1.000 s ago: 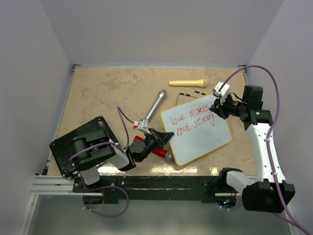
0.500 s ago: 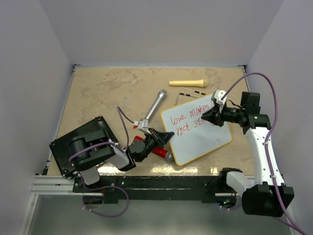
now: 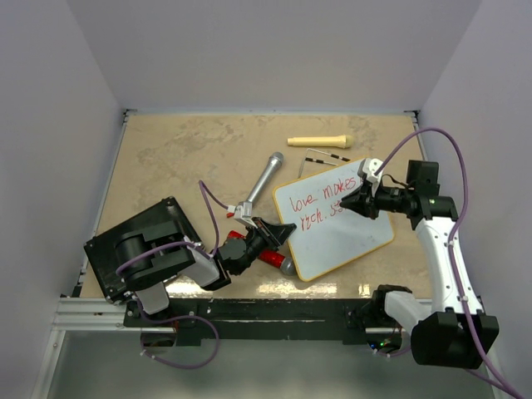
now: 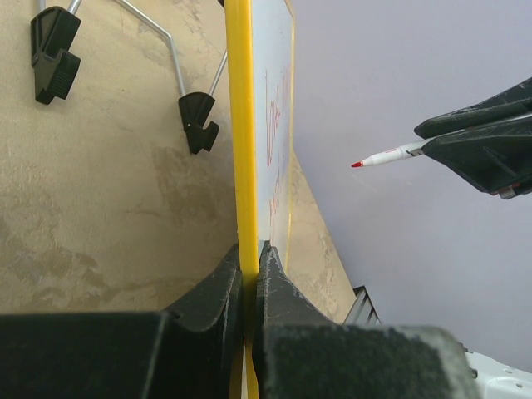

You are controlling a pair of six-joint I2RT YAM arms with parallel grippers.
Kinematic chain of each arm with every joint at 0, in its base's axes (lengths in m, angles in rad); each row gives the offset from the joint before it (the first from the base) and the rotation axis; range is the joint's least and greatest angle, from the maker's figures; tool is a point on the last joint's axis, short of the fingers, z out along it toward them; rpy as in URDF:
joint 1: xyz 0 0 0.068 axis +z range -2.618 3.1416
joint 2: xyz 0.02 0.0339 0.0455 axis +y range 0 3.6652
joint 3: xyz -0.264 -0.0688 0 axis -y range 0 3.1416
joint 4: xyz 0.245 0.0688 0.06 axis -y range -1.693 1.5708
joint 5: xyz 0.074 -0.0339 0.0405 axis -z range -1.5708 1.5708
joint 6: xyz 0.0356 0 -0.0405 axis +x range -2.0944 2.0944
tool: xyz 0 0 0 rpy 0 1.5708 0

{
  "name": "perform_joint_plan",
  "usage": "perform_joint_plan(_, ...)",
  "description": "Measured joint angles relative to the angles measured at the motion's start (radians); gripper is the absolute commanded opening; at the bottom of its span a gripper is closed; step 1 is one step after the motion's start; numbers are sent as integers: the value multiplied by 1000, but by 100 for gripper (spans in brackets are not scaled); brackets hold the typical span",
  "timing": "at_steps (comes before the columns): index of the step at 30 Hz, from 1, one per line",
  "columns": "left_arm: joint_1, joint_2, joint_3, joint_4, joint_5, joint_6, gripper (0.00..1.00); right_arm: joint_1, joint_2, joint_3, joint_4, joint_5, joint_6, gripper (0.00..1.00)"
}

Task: Write a sentence on the whiteboard

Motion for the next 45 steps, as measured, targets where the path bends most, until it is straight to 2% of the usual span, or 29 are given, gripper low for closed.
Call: perform_joint_plan(45, 0, 0, -3, 1, 2, 3, 0, 0, 4, -6, -3, 1, -29, 0)
